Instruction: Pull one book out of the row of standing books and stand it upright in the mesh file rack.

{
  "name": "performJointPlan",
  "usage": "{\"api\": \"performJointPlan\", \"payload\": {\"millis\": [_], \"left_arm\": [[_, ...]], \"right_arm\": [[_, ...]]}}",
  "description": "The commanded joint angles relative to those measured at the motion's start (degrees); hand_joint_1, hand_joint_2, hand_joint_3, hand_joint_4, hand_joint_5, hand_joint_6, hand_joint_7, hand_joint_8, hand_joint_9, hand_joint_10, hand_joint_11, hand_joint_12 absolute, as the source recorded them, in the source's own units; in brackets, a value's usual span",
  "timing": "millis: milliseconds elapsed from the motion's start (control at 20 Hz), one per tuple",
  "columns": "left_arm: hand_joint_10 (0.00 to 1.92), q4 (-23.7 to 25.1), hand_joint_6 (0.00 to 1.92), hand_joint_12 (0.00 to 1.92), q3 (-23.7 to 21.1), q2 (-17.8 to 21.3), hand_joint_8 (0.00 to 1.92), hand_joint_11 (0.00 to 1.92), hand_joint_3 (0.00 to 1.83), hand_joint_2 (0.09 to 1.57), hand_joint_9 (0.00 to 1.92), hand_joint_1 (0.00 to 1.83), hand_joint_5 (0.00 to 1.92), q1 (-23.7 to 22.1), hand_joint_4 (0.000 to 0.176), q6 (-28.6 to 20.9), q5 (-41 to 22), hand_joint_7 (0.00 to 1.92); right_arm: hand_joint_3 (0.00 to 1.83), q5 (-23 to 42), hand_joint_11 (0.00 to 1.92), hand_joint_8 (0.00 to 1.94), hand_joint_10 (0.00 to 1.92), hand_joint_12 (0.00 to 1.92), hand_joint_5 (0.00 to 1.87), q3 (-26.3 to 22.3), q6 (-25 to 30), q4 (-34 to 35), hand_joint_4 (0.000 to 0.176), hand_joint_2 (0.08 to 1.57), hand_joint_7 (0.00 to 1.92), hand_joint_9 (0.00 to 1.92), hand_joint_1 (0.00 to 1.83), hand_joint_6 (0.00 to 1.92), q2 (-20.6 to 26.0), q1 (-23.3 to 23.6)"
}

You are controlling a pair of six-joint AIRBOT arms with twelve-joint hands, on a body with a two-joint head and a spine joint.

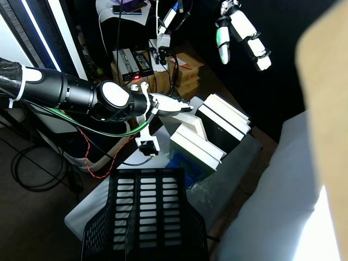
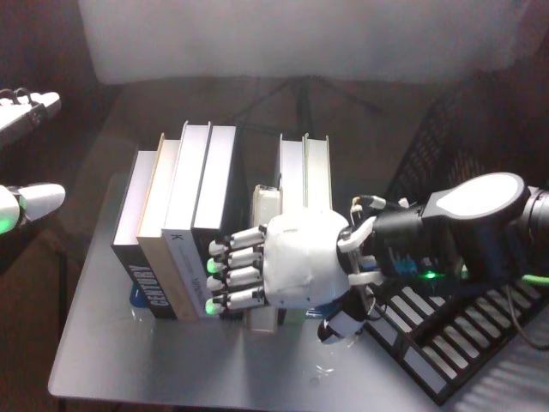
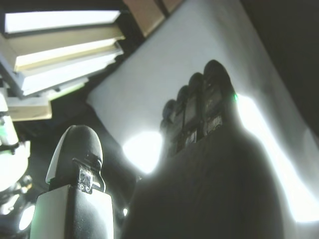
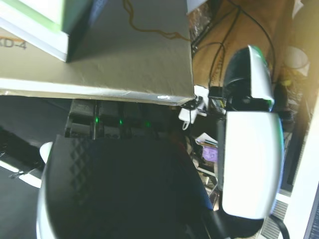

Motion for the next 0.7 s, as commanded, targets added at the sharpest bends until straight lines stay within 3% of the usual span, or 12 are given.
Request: {"api": "performJointPlan", "payload": {"millis": [0, 100, 350, 400, 500, 600, 650], "left_arm": [[0.0, -1.3, 0.01, 0.0, 0.39, -0.01, 0.0, 0.0, 0.0, 1.31, 0.0, 0.48, 0.01, -0.45, 0.027, -0.2, -6.86, 0.0], [0.0, -1.41, 0.01, 0.0, 0.39, -0.08, 0.0, 0.0, 0.0, 1.3, 0.0, 0.51, 0.03, -0.45, 0.02, -0.2, -6.94, 0.0], [0.0, -1.93, 0.01, 0.0, 0.49, -0.24, 0.0, 0.0, 0.0, 1.31, 0.0, 0.49, 0.02, -0.43, 0.022, -0.13, -7.45, 0.0], [0.0, -1.97, 0.01, 0.0, 0.49, -0.27, 0.0, 0.0, 0.0, 1.3, 0.0, 0.51, 0.03, -0.43, 0.017, -0.13, -7.61, 0.0], [0.0, -2.05, 0.01, 0.0, 0.48, -0.32, 0.0, 0.0, 0.0, 1.3, 0.0, 0.53, 0.03, -0.42, 0.019, -0.14, -7.65, 0.0], [0.0, -2.15, 0.01, 0.0, 0.57, -0.47, 0.0, 0.0, 0.0, 1.31, 0.0, 0.49, 0.02, -0.42, 0.025, -0.14, -7.62, 0.0], [0.0, -2.24, 0.01, 0.0, 0.6, -0.48, 0.0, 0.0, 0.0, 1.31, 0.0, 0.48, 0.02, -0.41, 0.026, -0.14, -7.65, 0.0]], "right_arm": [[0.0, -0.65, 0.0, 0.0, 0.0, 0.0, 0.0, 0.41, 0.95, 0.94, 0.033, 0.98, 0.0, 0.0, 0.82, 0.0, 1.41, 0.55], [0.0, 0.16, 0.0, 0.0, 0.0, 0.0, 0.0, 0.51, 2.08, 0.94, 0.033, 0.97, 0.0, 0.0, 0.83, 0.0, 1.57, 0.91], [0.0, 2.56, 0.0, 0.0, 0.0, 0.0, 0.0, 1.07, 4.21, 1.91, 0.034, 0.96, 0.0, 0.0, 0.84, 0.0, 1.73, 2.23], [0.0, 2.78, 0.0, 0.0, 0.0, 0.0, 0.0, 1.05, 4.22, 1.91, 0.041, 0.96, 0.0, 0.0, 0.86, 0.0, 1.73, 2.6], [0.0, 3.5, 0.0, 0.0, 0.0, 0.0, 0.0, 1.04, 4.25, 2.12, 0.032, 0.98, 0.0, 0.0, 0.83, 0.0, 1.72, 3.43], [0.0, 3.91, 0.0, 0.0, 0.0, 0.0, 0.0, 1.16, 4.25, 2.19, 0.016, 0.94, 0.0, 0.0, 0.92, 0.0, 1.5, 4.01], [0.0, 4.23, 0.0, 0.0, 0.0, 0.0, 0.0, 1.39, 4.25, 2.19, 0.023, 0.94, 0.0, 0.0, 0.93, 0.0, 1.02, 4.26]]}}
